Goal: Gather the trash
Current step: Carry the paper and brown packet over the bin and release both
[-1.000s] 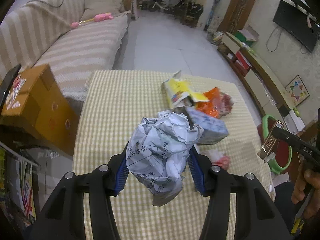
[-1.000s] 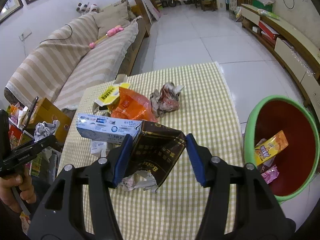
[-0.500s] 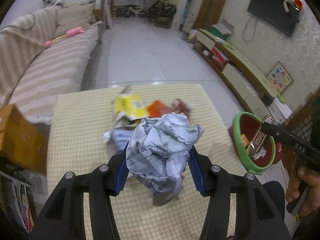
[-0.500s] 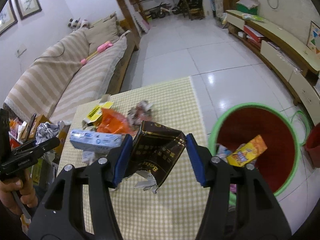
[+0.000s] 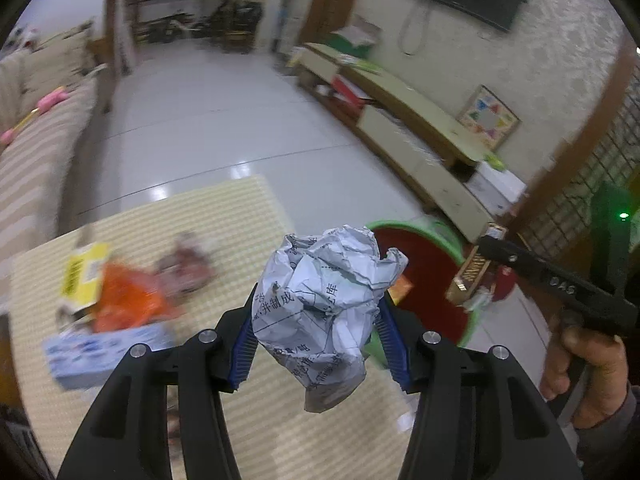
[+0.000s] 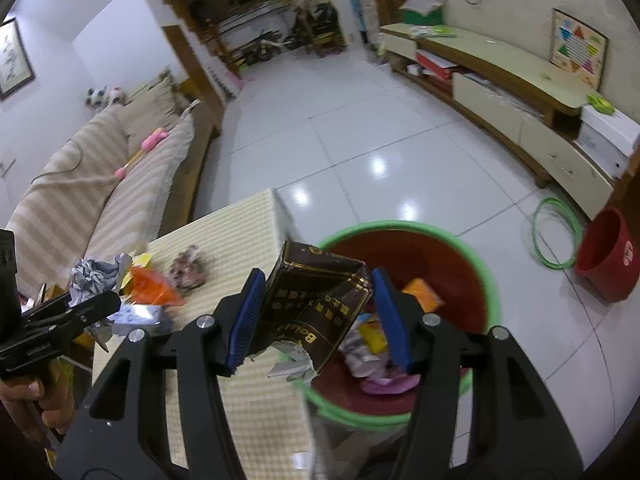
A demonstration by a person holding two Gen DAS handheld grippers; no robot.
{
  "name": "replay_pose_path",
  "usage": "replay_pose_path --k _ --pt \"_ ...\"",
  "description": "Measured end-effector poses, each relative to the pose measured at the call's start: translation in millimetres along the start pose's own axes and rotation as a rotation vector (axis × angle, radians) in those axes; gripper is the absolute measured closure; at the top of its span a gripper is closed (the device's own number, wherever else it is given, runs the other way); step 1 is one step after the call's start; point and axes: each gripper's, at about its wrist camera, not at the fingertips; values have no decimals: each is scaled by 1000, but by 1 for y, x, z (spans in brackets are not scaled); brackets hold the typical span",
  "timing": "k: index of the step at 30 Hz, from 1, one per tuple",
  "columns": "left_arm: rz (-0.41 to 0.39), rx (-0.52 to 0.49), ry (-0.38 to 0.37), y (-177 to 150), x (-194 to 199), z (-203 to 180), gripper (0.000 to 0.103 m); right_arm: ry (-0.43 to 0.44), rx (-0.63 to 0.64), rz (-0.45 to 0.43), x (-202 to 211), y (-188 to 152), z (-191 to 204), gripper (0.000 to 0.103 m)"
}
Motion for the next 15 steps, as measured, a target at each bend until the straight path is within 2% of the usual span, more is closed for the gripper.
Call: replay_pose_path --k 8,15 --pt "25 -84 -92 17 -30 -74 52 -27 -42 -11 5 12 -41 49" --pt "57 -107 -118 21 -54 -103 52 -31 -56 -9 3 16 -60 50"
Point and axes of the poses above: each gripper's, at about its wrist camera, not at the fingertips, and x roughly against the way its jaws point, z to its left, y to its top, and after that the axes turned 12 degrees about y, right-handed
